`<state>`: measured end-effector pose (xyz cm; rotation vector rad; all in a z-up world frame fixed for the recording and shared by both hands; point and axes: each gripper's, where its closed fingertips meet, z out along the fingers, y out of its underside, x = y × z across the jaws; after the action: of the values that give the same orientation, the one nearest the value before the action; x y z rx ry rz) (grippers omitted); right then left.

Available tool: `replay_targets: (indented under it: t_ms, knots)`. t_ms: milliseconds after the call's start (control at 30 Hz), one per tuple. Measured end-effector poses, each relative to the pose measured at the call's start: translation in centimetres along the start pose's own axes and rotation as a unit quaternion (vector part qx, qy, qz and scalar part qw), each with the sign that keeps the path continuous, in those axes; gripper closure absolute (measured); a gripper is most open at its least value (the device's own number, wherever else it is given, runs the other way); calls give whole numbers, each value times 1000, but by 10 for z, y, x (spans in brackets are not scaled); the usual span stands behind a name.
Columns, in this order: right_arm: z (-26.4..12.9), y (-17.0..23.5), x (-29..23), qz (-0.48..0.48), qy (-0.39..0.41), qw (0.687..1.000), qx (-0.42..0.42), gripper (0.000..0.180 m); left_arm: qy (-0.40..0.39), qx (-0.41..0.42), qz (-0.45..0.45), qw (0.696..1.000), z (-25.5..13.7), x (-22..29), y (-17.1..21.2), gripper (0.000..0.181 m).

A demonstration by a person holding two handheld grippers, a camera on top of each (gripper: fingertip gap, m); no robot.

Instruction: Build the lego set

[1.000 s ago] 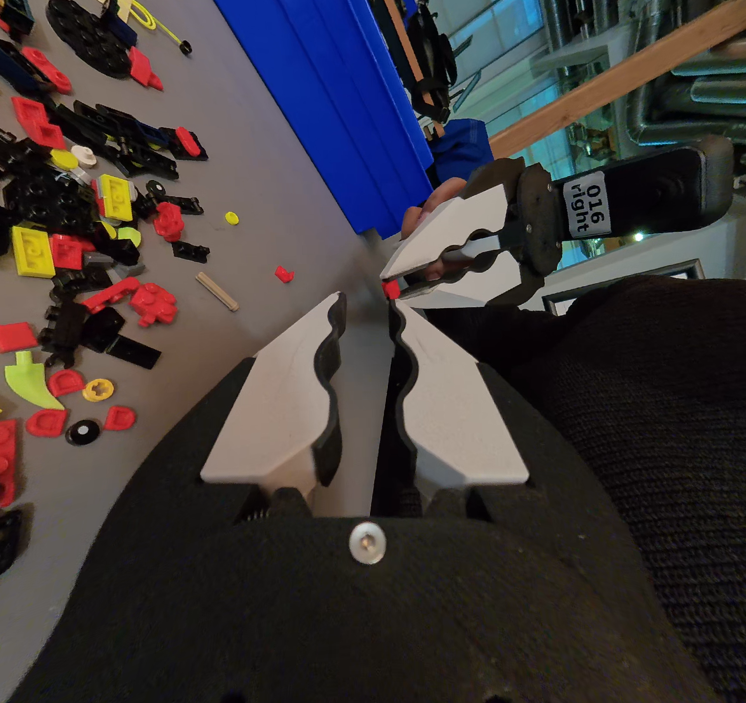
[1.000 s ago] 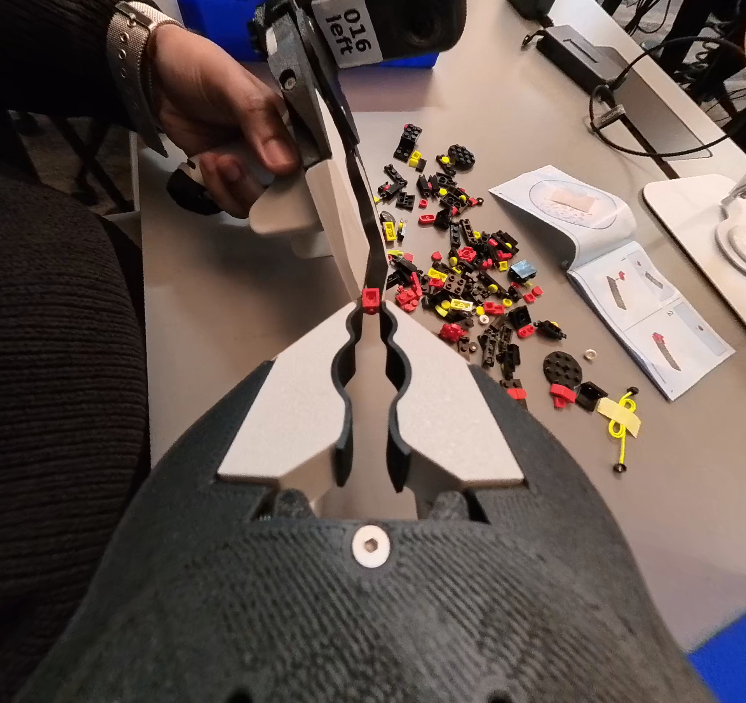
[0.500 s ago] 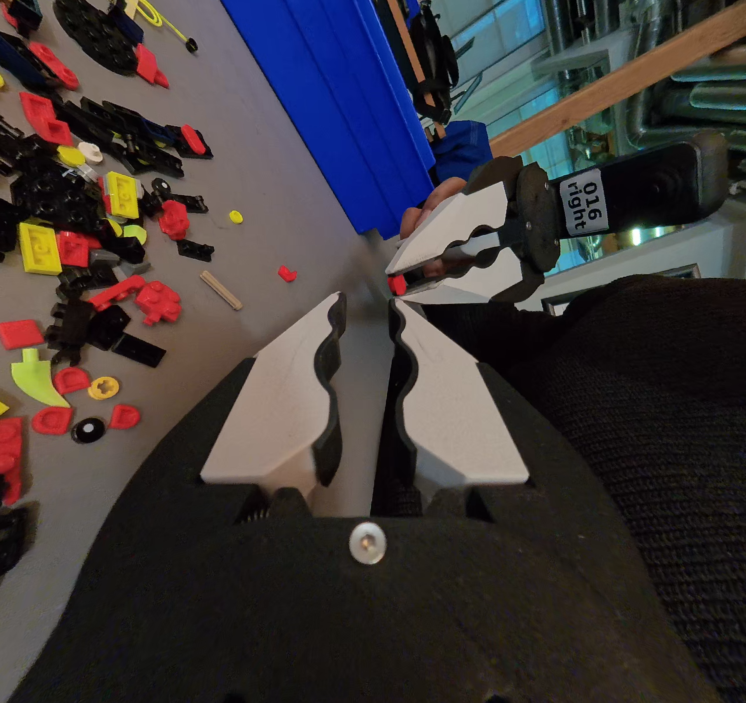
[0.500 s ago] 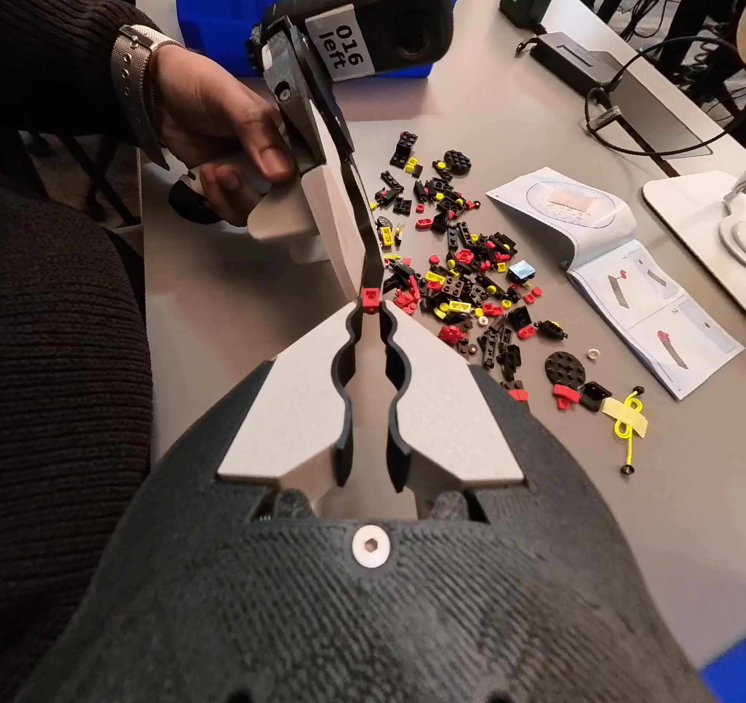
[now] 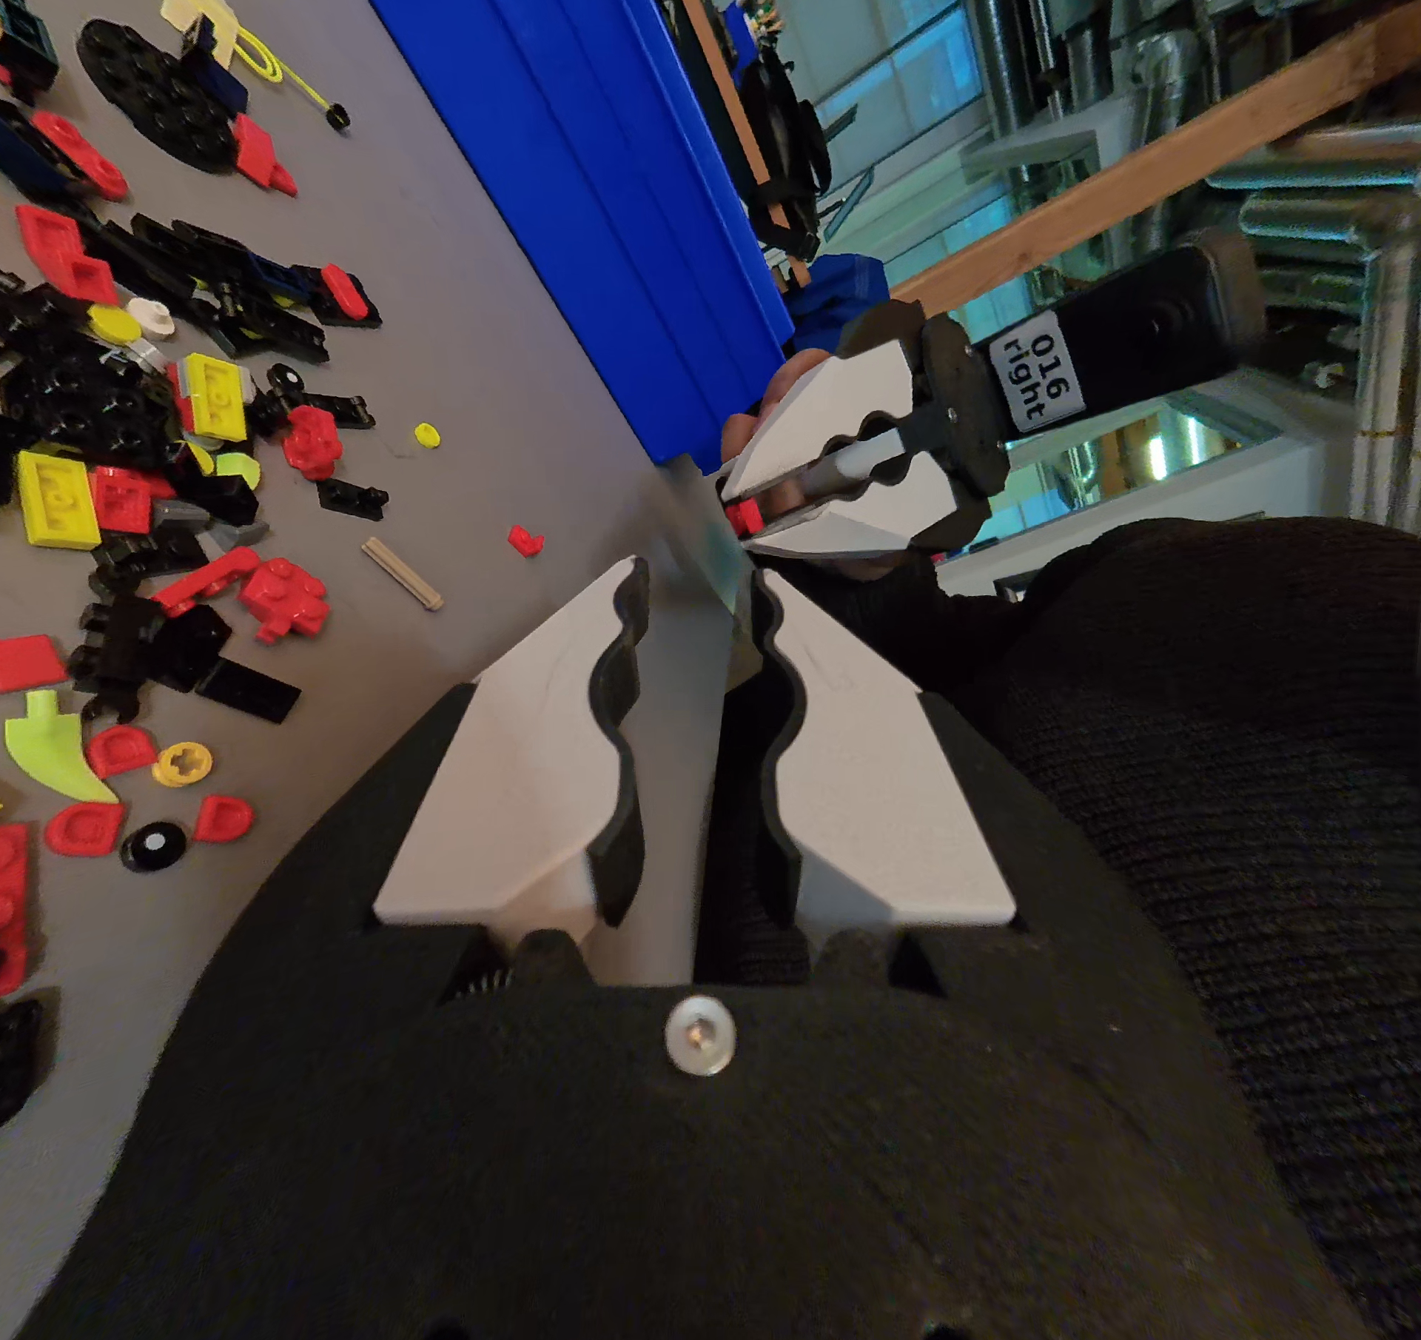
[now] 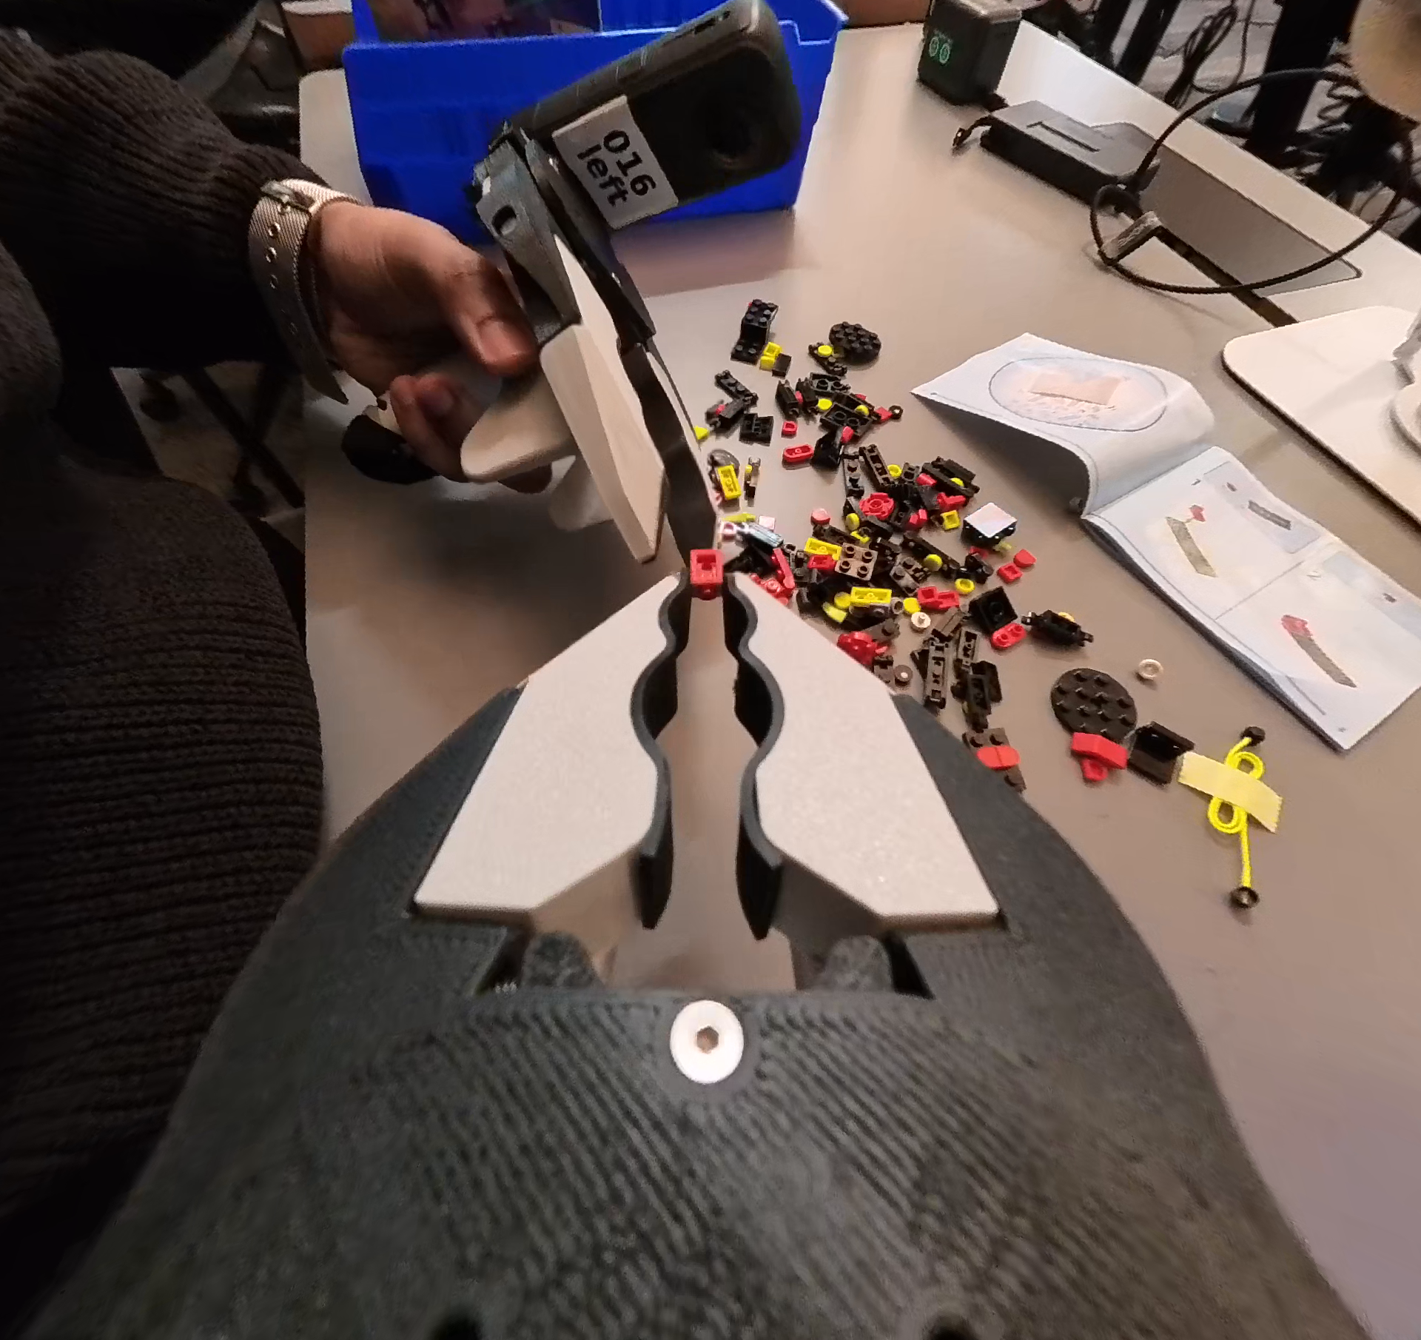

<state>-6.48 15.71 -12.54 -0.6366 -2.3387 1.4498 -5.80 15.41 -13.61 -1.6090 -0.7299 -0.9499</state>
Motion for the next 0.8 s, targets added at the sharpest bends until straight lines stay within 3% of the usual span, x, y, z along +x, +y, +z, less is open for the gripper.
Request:
replay_targets:
  t_ms: [433, 800]
  knots:
    - [2, 2, 2, 27, -22, 999, 16, 173, 36, 30, -18, 999, -3, 6, -12, 166]
    - [7, 4, -6, -42, -13, 999, 1, 173, 62, 17, -45, 997, 1, 9, -6, 179]
